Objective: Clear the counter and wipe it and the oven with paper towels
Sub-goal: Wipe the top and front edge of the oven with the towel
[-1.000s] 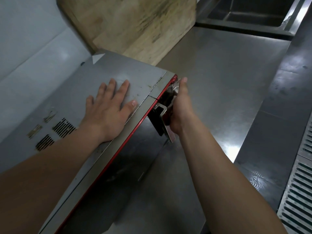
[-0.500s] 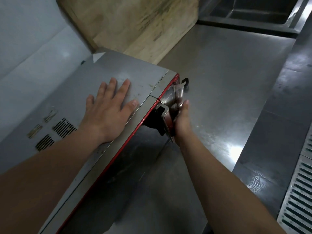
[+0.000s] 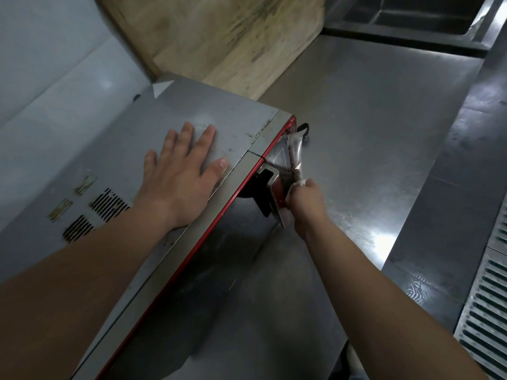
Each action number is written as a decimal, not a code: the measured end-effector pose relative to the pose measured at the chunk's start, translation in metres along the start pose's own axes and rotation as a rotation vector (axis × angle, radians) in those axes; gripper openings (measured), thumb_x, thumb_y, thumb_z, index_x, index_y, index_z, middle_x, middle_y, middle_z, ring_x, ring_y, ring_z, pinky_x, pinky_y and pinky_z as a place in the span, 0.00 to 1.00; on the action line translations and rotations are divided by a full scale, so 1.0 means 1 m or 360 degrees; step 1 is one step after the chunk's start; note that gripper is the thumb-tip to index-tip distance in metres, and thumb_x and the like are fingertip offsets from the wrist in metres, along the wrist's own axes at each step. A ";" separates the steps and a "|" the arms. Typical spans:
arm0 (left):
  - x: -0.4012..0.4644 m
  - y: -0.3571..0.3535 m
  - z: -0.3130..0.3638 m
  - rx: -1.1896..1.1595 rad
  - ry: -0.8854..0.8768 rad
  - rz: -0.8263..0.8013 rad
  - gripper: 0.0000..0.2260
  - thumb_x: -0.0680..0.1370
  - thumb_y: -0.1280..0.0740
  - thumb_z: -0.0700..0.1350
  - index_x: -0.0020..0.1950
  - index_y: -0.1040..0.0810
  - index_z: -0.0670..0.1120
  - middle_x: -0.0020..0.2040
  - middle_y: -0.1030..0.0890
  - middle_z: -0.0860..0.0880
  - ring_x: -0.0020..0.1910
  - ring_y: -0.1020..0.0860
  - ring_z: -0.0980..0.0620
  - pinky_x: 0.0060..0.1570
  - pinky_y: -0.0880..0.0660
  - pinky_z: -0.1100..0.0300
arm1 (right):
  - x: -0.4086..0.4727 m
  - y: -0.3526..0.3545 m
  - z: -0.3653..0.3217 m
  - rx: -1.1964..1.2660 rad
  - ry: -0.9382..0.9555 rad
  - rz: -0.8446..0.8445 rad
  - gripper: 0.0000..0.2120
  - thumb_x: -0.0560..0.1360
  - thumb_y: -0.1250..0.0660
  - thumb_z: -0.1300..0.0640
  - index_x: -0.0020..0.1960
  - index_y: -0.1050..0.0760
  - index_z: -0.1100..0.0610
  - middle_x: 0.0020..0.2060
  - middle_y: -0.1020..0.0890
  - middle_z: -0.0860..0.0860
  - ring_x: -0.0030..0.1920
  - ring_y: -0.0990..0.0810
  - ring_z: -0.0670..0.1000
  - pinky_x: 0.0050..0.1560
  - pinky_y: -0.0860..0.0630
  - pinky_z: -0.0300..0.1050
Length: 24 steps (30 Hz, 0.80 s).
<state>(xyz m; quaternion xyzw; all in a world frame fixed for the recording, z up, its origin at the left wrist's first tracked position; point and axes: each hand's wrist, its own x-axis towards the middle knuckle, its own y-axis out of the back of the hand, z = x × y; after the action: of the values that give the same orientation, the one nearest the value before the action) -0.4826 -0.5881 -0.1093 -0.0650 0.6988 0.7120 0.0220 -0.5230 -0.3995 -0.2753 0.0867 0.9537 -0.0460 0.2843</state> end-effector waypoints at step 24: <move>0.004 -0.002 -0.001 0.0034 -0.0013 0.0035 0.30 0.79 0.57 0.68 0.80 0.57 0.62 0.83 0.57 0.52 0.81 0.58 0.48 0.76 0.56 0.38 | -0.192 -0.083 0.027 0.0049 0.1089 -0.0013 0.36 0.81 0.47 0.38 0.80 0.63 0.49 0.80 0.57 0.45 0.79 0.57 0.49 0.76 0.48 0.64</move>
<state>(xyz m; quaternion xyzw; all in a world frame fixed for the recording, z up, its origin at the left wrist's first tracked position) -0.4860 -0.5892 -0.1121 -0.0543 0.7069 0.7050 0.0177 -0.3662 -0.5113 -0.1890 0.0976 0.9933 -0.0298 -0.0536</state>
